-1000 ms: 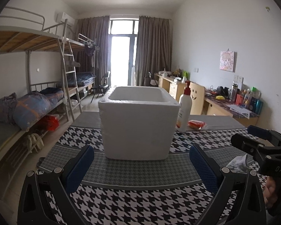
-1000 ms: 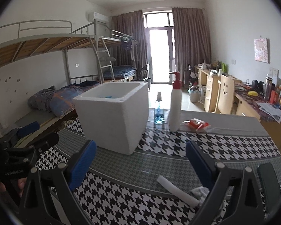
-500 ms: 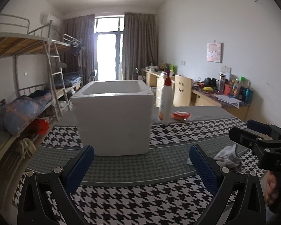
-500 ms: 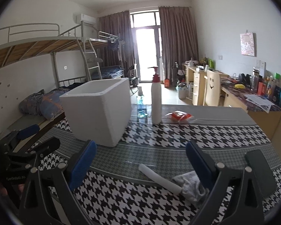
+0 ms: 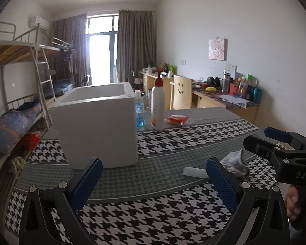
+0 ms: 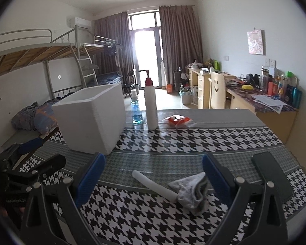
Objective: Organize soft objects
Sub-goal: 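Move both grippers toward the grey sock and white foam tube on the table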
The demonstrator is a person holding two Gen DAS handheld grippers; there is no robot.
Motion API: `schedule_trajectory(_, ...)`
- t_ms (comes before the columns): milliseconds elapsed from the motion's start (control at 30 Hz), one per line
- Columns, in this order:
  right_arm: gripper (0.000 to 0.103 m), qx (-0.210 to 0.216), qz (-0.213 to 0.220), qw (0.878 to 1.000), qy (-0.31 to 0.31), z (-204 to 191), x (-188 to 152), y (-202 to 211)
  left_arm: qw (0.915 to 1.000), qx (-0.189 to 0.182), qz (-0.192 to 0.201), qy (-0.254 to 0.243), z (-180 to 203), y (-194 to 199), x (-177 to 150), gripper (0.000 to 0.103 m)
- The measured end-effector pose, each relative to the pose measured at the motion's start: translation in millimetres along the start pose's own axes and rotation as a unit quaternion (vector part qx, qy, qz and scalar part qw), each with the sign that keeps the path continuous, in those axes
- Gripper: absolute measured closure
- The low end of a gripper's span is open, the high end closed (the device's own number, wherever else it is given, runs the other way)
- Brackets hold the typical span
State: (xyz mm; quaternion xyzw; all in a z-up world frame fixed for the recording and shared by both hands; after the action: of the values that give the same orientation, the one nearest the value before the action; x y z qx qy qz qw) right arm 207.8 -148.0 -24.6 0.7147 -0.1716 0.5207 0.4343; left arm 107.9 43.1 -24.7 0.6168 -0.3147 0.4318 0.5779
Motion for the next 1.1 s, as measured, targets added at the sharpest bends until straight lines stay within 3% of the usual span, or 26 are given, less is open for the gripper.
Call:
schedule_trajectory(600, 0.005, -0.049, -0.018, 0.998, -0.034, 32, -17, 7, 0.9984, -0.040, -0.030, -0.027, 31, -24, -1, 0.001)
schedule_trajectory(1100, 0.005, -0.065, -0.044, 0.995, -0.056, 53, -30, -2, 0.9955, -0.058, -0.065, -0.039, 48, -49, -6, 0.001)
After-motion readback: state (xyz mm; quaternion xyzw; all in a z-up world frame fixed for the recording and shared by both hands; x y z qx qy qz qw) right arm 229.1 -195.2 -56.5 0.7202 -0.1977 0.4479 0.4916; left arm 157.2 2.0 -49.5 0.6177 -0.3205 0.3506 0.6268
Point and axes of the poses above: each gripper's, at about its wrist camera, not at the fingertips, and y roughly against the way its jaws point, z to its right, x to its top, the point moved 3 cm from there along -y, roughly the way its jaws point, and after that the axes turned 1 degree about y, right-handed, at the moved point
